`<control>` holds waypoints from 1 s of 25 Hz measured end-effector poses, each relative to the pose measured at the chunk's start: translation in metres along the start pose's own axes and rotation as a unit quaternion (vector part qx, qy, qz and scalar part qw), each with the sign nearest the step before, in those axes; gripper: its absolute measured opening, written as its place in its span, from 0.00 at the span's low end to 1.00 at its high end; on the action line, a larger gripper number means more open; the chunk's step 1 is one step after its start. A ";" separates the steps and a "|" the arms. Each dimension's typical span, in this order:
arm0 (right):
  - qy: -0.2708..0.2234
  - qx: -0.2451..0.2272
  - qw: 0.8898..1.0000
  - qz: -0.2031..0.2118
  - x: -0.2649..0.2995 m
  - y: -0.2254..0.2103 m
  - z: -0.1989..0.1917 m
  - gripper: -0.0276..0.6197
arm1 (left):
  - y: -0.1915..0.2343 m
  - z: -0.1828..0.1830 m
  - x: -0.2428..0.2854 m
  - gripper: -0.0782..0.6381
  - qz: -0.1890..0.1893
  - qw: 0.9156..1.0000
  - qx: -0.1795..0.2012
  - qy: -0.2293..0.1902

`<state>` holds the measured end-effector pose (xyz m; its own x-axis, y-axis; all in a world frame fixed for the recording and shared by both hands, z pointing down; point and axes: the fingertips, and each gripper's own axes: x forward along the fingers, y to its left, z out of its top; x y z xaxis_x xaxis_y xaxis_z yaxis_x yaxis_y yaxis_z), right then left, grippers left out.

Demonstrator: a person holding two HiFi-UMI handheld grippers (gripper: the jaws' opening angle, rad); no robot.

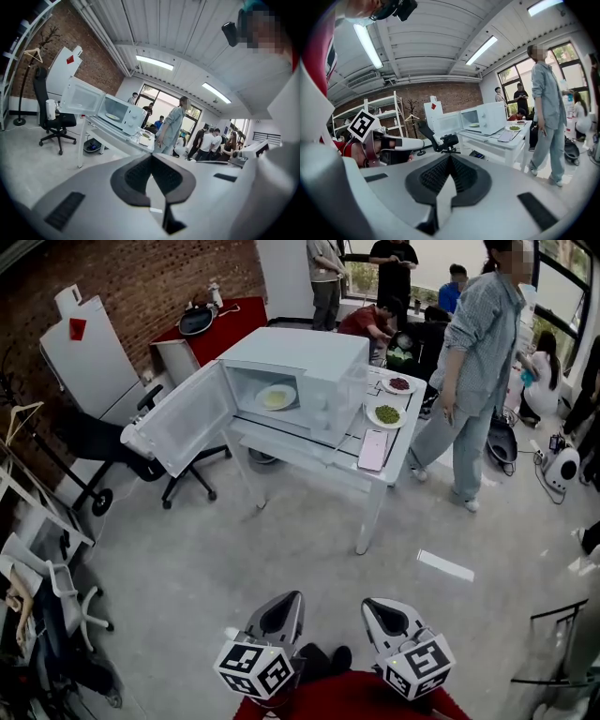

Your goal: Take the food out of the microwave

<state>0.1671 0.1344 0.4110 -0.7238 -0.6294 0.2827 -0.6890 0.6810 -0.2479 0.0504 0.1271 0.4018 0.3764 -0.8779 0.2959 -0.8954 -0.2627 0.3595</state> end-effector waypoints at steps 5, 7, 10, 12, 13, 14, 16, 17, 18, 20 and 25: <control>-0.001 0.002 1.000 0.011 0.007 0.000 0.003 0.06 | 0.008 0.007 -0.001 0.12 0.018 1.000 -0.001 -0.006; 0.000 0.002 1.000 0.014 0.013 -0.001 0.005 0.06 | 0.014 0.009 0.000 0.12 0.024 1.000 -0.006 -0.008; 0.004 0.001 1.000 0.017 0.024 -0.004 0.006 0.06 | 0.024 0.011 0.004 0.12 0.032 0.999 -0.013 -0.009; 0.005 0.001 1.000 0.016 0.033 -0.007 0.009 0.06 | 0.033 0.013 0.009 0.12 0.035 0.999 -0.017 -0.008; 0.006 0.001 1.000 0.015 0.038 -0.008 0.010 0.06 | 0.039 0.014 0.012 0.12 0.036 0.999 -0.019 -0.009; 0.007 0.001 1.000 0.013 0.043 -0.010 0.011 0.06 | 0.044 0.017 0.015 0.12 0.036 0.999 -0.022 -0.009; 0.011 0.001 1.000 0.011 0.054 -0.012 0.015 0.06 | 0.055 0.025 0.023 0.12 0.035 0.999 -0.026 -0.011; 0.013 0.001 1.000 0.011 0.061 -0.012 0.016 0.06 | 0.061 0.029 0.028 0.12 0.034 0.999 -0.026 -0.011; 0.015 0.001 1.000 0.011 0.069 -0.013 0.018 0.06 | 0.067 0.034 0.032 0.12 0.032 0.999 -0.025 -0.011; 0.019 0.000 1.000 0.011 0.086 -0.016 0.022 0.06 | 0.079 0.041 0.043 0.12 0.029 0.999 -0.022 -0.009; 0.025 -0.002 1.000 0.012 0.133 -0.017 0.036 0.06 | 0.111 0.059 0.065 0.12 0.022 0.999 -0.026 -0.004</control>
<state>0.0817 0.0254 0.4191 -0.7372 -0.5940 0.3219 -0.6714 0.6974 -0.2508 -0.0386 0.0173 0.4084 0.3346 -0.8916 0.3052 -0.8973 -0.2023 0.3924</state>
